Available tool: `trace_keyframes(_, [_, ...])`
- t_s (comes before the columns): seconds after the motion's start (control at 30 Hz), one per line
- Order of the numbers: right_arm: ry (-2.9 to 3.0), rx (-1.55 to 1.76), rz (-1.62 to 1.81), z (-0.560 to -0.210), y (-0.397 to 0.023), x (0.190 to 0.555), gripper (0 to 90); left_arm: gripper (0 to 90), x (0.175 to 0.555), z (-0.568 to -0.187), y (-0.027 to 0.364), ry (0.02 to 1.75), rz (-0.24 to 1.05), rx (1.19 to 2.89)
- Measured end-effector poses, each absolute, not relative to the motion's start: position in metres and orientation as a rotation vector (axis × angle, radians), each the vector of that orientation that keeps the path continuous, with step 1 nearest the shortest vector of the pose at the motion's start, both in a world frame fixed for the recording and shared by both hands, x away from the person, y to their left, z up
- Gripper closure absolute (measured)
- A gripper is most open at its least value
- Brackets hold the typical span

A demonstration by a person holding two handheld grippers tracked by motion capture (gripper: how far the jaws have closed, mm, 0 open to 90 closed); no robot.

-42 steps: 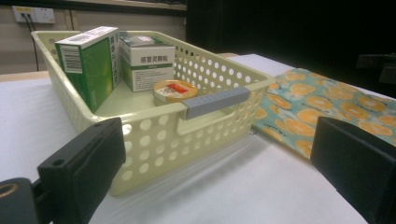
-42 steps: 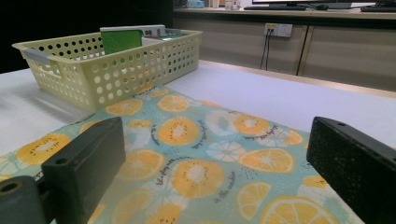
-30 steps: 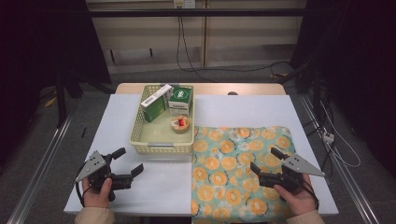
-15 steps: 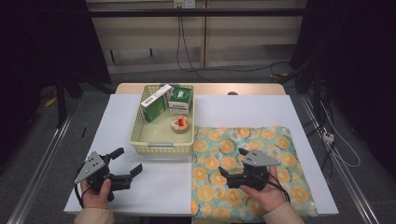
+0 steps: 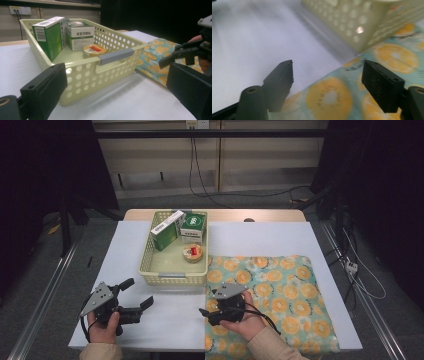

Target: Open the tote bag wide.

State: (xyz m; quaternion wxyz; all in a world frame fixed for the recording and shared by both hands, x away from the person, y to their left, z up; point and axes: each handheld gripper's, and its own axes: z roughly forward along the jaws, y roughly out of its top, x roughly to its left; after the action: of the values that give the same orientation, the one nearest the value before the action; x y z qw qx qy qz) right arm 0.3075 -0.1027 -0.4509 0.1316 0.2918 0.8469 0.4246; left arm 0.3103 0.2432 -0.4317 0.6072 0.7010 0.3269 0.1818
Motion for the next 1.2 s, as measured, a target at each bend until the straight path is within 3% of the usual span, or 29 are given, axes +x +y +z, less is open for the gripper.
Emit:
trace_keyframes(0.3, [2.542, 0.782, 1.141, -0.462, -0.094, 0.303, 27.6, 3.3, 0.311, -0.432, 0.243, 0.754, 0.412, 1.626])
trace_keyframes(1.1, [2.578, 0.838, 1.125, -0.458, -0.106, 0.310, 72.4, 3.3, 0.309, -0.431, 0.245, 0.756, 0.416, 1.623])
trace_keyframes(1.17, [2.578, 0.834, 1.125, -0.458, -0.107, 0.310, 76.8, 3.3, 0.309, -0.431, 0.245, 0.756, 0.418, 1.623])
trace_keyframes(1.2, [2.581, 0.833, 1.130, -0.458, -0.107, 0.310, 84.2, 3.3, 0.309, -0.431, 0.245, 0.756, 0.418, 1.623])
